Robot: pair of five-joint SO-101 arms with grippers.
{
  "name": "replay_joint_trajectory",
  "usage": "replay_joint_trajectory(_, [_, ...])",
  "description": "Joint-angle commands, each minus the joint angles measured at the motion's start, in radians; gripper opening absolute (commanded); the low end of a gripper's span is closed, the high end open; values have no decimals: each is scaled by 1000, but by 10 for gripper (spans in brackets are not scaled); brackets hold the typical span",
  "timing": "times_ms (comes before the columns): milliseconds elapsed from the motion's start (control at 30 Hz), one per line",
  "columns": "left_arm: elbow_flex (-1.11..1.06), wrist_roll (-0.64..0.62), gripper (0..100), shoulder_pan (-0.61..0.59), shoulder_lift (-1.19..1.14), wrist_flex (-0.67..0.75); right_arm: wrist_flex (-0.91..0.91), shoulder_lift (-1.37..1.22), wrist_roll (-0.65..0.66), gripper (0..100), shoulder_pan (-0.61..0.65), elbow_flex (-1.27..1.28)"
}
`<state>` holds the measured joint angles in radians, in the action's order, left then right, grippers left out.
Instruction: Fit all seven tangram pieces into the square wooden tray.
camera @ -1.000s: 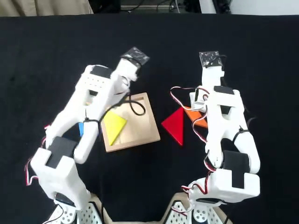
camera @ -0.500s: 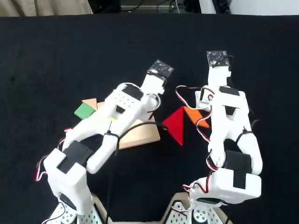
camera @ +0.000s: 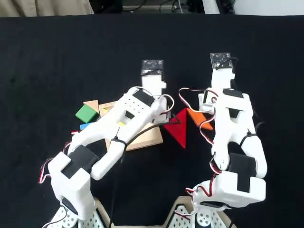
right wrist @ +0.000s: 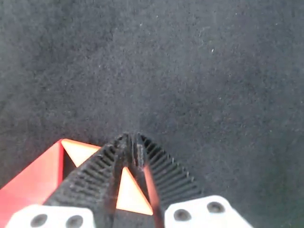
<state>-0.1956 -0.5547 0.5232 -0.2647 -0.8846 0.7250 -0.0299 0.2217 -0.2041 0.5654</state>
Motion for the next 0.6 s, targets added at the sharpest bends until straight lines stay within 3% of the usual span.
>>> replay_joint_trajectory(0, [24, -87, 222, -61, 8, 0, -17, 5, 2, 11, -15, -2])
replay_joint_trajectory(233, [22, -87, 251, -120, -41, 52, -17, 5, 2, 11, -15, -2])
replay_joint_trajectory(567, [150, -83, 245, -45, -213, 35, -17, 5, 2, 11, -15, -2])
